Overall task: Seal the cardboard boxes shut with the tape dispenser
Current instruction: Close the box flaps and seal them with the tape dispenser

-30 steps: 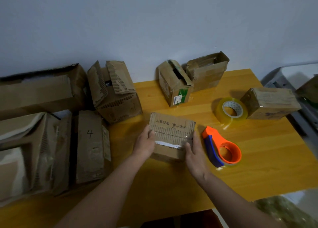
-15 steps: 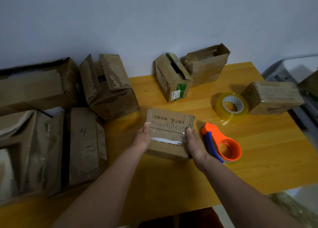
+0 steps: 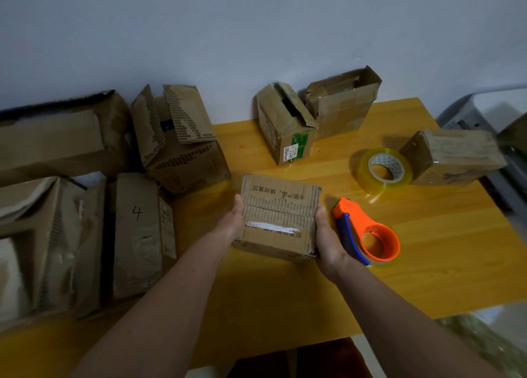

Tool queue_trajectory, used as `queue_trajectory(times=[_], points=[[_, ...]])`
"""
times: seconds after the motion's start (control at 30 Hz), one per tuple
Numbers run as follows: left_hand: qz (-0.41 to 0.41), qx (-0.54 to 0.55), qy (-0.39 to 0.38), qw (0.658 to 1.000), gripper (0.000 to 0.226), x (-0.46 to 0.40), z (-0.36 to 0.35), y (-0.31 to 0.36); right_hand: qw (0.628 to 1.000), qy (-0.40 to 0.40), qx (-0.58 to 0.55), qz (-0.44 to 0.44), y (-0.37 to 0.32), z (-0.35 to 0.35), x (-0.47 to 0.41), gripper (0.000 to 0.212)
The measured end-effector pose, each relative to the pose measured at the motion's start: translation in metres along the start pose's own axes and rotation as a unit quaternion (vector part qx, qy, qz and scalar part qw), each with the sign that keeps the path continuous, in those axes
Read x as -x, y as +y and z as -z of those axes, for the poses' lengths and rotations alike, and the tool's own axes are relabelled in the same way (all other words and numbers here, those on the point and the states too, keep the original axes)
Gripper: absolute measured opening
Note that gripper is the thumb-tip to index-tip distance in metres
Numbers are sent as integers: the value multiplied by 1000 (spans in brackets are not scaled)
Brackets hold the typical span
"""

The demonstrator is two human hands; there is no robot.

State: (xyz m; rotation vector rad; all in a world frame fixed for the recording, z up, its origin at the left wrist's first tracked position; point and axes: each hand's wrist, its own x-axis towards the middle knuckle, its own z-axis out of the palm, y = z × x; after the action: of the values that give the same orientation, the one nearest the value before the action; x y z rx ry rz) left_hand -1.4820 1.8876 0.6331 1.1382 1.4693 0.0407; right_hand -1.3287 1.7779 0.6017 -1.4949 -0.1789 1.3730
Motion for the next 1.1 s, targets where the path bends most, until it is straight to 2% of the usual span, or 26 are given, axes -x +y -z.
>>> queue_trajectory(times=[0.13, 0.2, 0.23, 0.27, 0.3, 0.37, 0.43, 0.5, 0.53, 0.57, 0.63, 0.7, 0.77, 0.8, 0.87, 0.93, 0.97, 1.03, 1.1], points=[[-18, -19, 5, 1000, 59, 5, -1, 4, 999, -5, 13, 35, 0, 3, 6, 49], [-85, -83, 101, 988, 50, 4, -4, 3, 994, 28, 49, 90, -5, 5, 11, 42], [-131, -109, 160, 972, 49, 7, -7, 1, 984, 74, 96, 134, -10, 6, 14, 43], [-184, -137, 207, 951, 52, 12, -9, -2, 960, 117, 162, 194, -14, 6, 18, 45], [-240, -179, 232, 926, 57, 16, -12, -6, 924, 127, 241, 269, -18, 6, 23, 45], [-334, -324, 201, 862, 64, 21, -18, -20, 831, 40, 405, 379, -19, -4, 31, 45], [-359, -475, 148, 790, 67, 21, -21, -33, 723, -55, 570, 387, -13, -16, 34, 51], [-342, -553, 138, 747, 81, 19, -19, -36, 625, -72, 688, 362, -9, -19, 32, 60], [-333, -571, 140, 737, 88, 18, -18, -36, 595, -68, 717, 356, -9, -16, 31, 64], [-327, -582, 141, 731, 92, 17, -18, -36, 581, -63, 730, 353, -10, -13, 30, 68], [-314, -585, 139, 735, 96, 18, -21, -34, 573, -45, 739, 351, -12, -3, 32, 76], [-292, -572, 133, 755, 99, 18, -22, -32, 565, -11, 743, 359, -10, 6, 35, 78], [-258, -536, 137, 792, 105, 20, -24, -30, 591, 17, 730, 343, -6, 13, 38, 74], [-238, -511, 137, 815, 108, 22, -24, -29, 625, 26, 707, 330, -3, 14, 40, 71], [-215, -455, 131, 854, 109, 22, -26, -22, 728, 27, 610, 311, 3, 8, 40, 67], [-209, -377, 133, 892, 106, 20, -27, -15, 840, 15, 464, 280, 7, -4, 43, 67], [-206, -331, 139, 910, 100, 17, -26, -12, 878, 13, 400, 263, 9, -9, 45, 68], [-195, -254, 155, 935, 79, 9, -18, -4, 911, 12, 332, 244, 16, -13, 49, 71], [-199, -240, 150, 938, 54, 6, -10, 3, 915, 24, 316, 252, 21, -14, 52, 69]])
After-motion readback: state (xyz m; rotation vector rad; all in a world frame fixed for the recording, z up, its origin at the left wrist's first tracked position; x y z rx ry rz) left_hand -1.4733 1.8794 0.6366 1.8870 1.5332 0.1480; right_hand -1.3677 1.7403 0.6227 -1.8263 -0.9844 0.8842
